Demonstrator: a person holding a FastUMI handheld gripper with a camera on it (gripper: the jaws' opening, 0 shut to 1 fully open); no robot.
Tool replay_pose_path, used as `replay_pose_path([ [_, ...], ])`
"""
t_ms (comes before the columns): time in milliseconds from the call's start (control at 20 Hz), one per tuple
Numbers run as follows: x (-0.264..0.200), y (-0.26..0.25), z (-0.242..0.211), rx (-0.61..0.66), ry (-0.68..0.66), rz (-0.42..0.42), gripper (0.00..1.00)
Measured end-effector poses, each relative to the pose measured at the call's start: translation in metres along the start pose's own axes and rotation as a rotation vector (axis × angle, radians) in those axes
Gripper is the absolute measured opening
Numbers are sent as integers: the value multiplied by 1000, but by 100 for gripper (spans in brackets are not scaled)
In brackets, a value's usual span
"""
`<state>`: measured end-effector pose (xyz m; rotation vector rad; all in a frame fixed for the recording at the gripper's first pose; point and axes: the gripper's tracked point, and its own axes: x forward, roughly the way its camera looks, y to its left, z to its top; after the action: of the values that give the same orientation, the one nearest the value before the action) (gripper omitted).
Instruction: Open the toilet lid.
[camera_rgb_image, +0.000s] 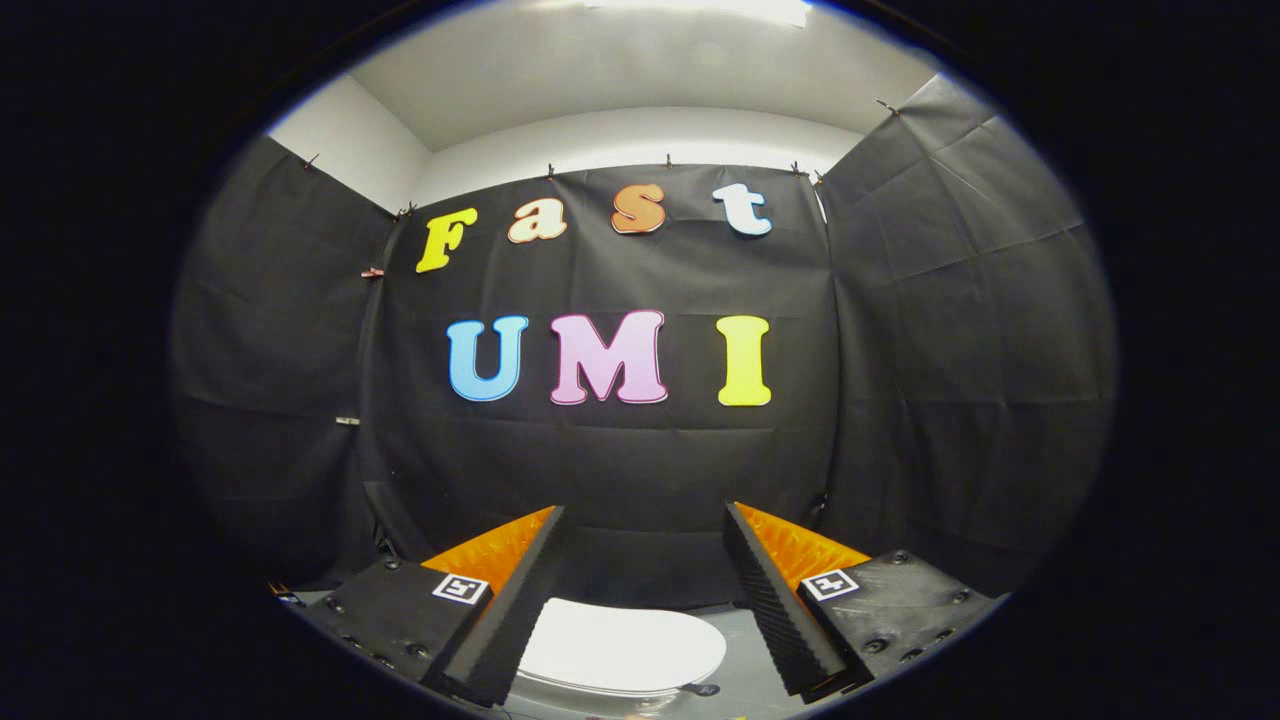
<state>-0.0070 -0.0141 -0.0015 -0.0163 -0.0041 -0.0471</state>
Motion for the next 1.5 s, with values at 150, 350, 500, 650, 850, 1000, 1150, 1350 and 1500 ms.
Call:
replay_pose_path([
  [150,1,-4,-2,-2,2,-6,98],
  [350,5,-20,-12,4,29,-47,98],
  [500,11,-34,-24,41,59,-70,98],
  [650,19,-47,-38,64,84,-91,98],
  [850,30,-63,-65,98,124,-106,99],
  [1000,47,-75,-95,141,167,-120,99],
  [1150,61,-91,-129,186,208,-149,99],
  [1350,72,-117,-176,257,258,-197,99],
  [1500,75,-136,-215,327,309,-230,99],
])
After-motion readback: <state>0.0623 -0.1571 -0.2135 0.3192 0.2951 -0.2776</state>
